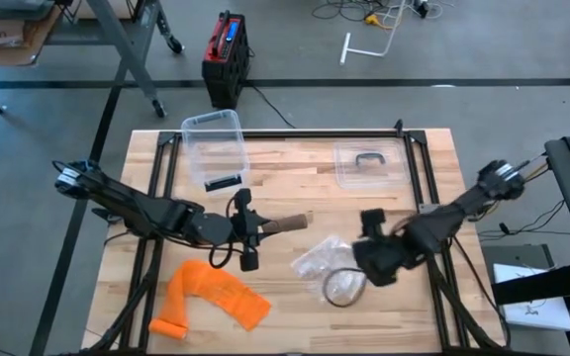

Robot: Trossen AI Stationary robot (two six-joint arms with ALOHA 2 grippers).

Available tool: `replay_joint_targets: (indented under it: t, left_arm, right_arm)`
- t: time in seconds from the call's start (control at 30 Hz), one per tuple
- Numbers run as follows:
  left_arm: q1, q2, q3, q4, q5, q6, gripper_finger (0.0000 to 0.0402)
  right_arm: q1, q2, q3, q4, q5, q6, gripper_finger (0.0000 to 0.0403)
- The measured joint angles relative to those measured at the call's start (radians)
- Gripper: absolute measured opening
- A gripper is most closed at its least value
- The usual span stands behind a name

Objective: Roll bandage
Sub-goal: Put the rolled brown bandage into the right transparent zip bag

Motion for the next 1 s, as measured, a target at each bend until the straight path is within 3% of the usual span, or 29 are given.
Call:
replay_joint_targets:
  t: [0.2,0.33,0.47,0.6,0.7,0.83,1.0]
  left_arm:
    - [0.0,0.001,-0.05,0.037,0.001,-0.053,0.006]
    - [0.0,0.001,-0.054,0.042,0.001,-0.071,0.0057]
    - [0.0,0.001,-0.054,0.045,-0.009,-0.075,0.006]
    - [0.0,0.001,-0.053,0.046,-0.011,-0.08,0.006]
    - [-0.003,0.001,-0.053,0.041,-0.012,-0.081,0.0061]
    - [-0.006,0.001,-0.053,0.032,-0.012,-0.081,0.0061]
    - [-0.01,0.001,-0.053,0.009,-0.012,-0.093,0.0061]
  right_arm:
    - [0.157,-0.043,-0.226,0.058,-0.077,0.087,0.0209]
    - [0.22,0.008,-0.308,0.15,0.012,0.055,0.0208]
    - [0.226,0.078,-0.313,0.223,0.112,-0.071,0.0207]
    - [0.225,0.156,-0.286,0.244,0.044,-0.173,0.0206]
    - [0.249,0.193,-0.265,0.166,0.026,-0.164,0.0208]
    - [0.268,0.219,-0.265,0.237,0.099,-0.132,0.0207]
    - [0.275,0.264,-0.235,0.263,0.086,-0.101,0.0204]
